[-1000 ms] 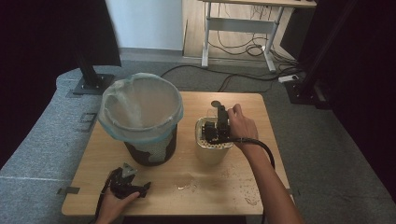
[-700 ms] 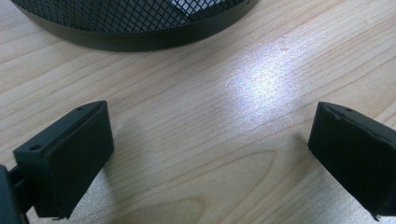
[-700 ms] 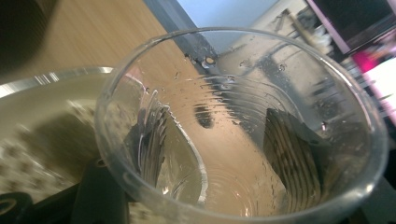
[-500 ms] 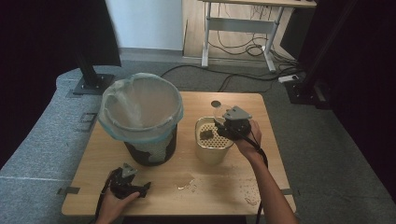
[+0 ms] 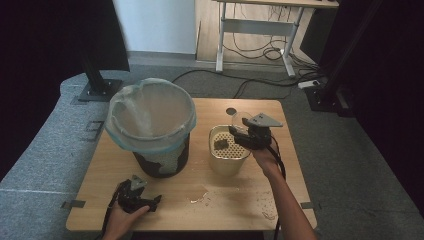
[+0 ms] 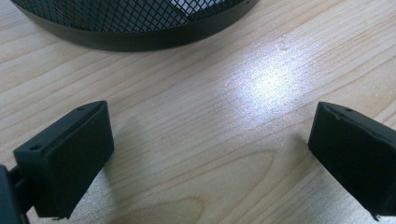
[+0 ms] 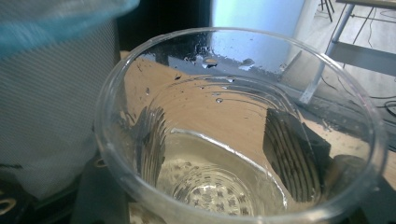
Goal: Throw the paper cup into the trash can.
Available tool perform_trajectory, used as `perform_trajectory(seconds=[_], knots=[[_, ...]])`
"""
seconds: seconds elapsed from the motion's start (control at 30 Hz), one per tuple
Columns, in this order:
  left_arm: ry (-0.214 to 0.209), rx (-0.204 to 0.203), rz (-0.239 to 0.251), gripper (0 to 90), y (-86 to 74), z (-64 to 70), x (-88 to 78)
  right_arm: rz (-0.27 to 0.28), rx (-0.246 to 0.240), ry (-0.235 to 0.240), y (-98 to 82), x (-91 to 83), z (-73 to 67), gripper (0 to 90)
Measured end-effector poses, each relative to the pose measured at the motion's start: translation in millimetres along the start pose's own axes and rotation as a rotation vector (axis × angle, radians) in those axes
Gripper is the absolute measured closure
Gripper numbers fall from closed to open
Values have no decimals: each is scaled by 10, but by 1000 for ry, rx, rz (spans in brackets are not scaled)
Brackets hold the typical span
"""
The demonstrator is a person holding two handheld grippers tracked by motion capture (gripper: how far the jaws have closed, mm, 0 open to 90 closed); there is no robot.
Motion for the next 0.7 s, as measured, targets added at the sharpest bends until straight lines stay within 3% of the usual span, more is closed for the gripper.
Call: perform_trajectory(seconds=[0.13, 0.2, 0.27, 0.4, 0.7], knots=[[-2, 2, -1, 0, -1, 1, 0, 51, 27, 27, 165, -35, -64, 389], [-2, 1, 0, 0, -1, 1, 0, 105, 25, 60, 376, -66, -166, 389], [-2, 1, 0, 0, -1, 1, 0, 120, 24, 69, 451, -75, -201, 388], [-2, 1, -1, 0, -1, 1, -1, 169, 23, 100, 764, -97, -346, 386], [-3, 2, -2, 0, -2, 2, -1, 205, -15, 159, 1405, 74, -773, 375]])
Point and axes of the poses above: each handheld gripper's, and its own axes: x roughly forward along the jaws, y roughly out of its top, z roughly to its right, the point moved 10 cm from there along x, roughly forward along the jaws, and after that the axes turned 8 degrees about y, right-handed, at the moved point
